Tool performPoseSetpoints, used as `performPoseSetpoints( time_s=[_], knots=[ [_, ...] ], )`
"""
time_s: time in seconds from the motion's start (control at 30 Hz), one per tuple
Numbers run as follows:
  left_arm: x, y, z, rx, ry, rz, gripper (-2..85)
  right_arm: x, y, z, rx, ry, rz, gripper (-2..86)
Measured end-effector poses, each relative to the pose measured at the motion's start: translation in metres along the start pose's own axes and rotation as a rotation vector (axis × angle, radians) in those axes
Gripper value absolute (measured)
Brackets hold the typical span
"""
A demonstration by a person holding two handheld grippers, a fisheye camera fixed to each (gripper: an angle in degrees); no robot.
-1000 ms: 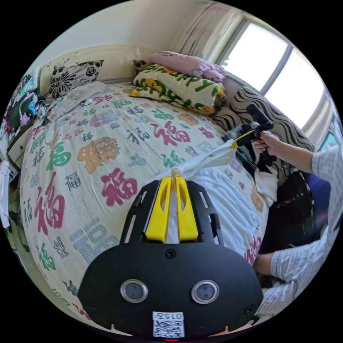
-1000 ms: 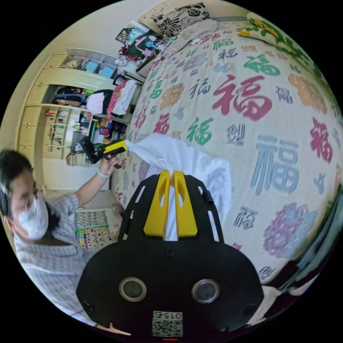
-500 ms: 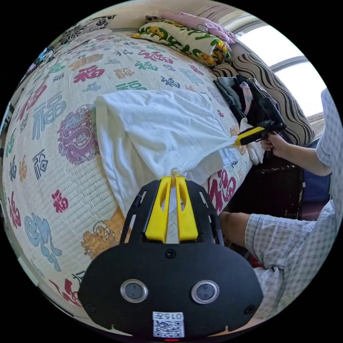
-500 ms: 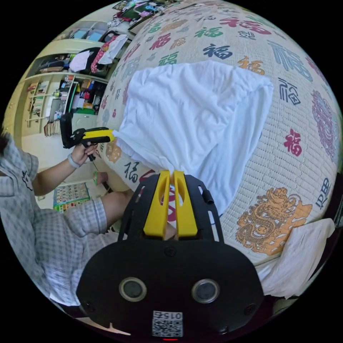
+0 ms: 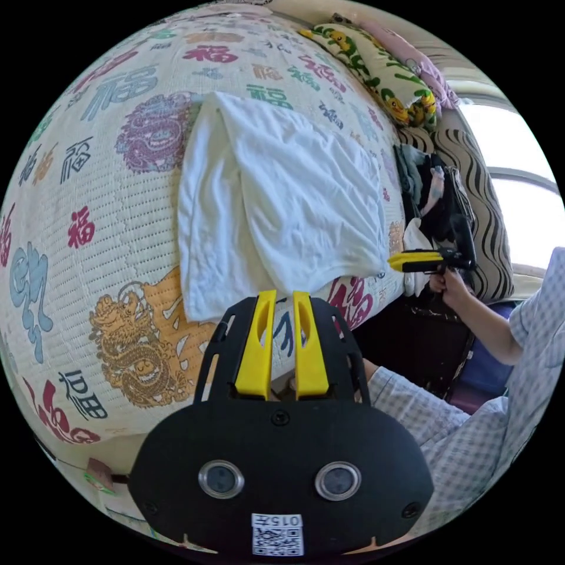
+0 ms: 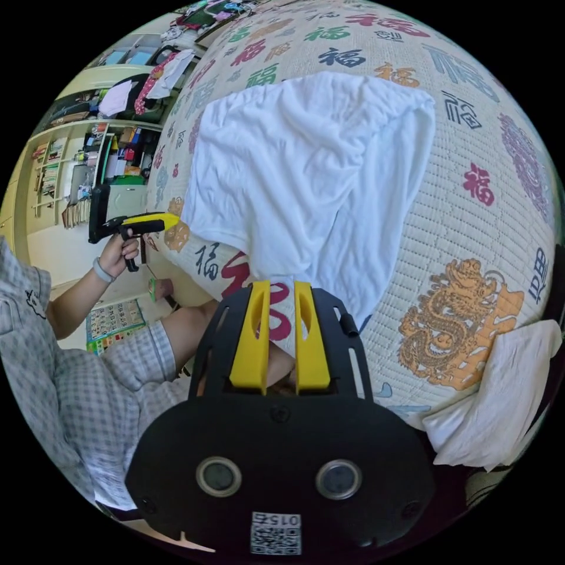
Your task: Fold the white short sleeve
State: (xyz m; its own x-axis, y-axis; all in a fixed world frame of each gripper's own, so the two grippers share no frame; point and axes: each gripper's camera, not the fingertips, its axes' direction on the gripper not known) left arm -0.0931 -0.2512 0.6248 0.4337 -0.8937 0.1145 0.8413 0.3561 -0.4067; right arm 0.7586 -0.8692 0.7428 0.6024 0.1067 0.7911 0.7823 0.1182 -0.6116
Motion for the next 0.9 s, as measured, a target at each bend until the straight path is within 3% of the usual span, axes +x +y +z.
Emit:
performPoseSetpoints(
  time_s=[0.2,0.3,0.4,0.57,0.63,0.8,0.9],
  knots=[
    [0.009,-0.021,0.031,0.055,0.027,0.054,4.6,-0.001,-0.021,0.008,0.148,-0.052,-0.017,0.8],
    [-0.001,-0.027,0.063,-0.029,-0.079,0.046,3.4,0.006,-0.05,0.042,0.025,-0.049,0.004,0.5],
    [-0.014,-0.03,0.059,-0.03,-0.001,0.025,4.6,0.025,-0.061,0.059,-0.04,-0.139,0.047,2.7],
    [-0.05,-0.056,0.003,0.25,0.087,-0.047,8.9,0.083,-0.073,-0.017,0.354,-0.218,0.254,8.3],
    [-0.073,-0.084,-0.009,0.349,0.089,-0.095,9.9,0.103,-0.085,-0.03,0.427,-0.228,0.318,9.8],
    [-0.114,-0.136,0.027,0.303,0.164,-0.167,4.5,0.127,-0.133,-0.019,0.352,-0.306,0.357,8.6],
    [-0.123,-0.145,0.033,0.33,0.228,-0.172,0.2,0.134,-0.152,-0.007,0.309,-0.397,0.38,2.2]
  ],
)
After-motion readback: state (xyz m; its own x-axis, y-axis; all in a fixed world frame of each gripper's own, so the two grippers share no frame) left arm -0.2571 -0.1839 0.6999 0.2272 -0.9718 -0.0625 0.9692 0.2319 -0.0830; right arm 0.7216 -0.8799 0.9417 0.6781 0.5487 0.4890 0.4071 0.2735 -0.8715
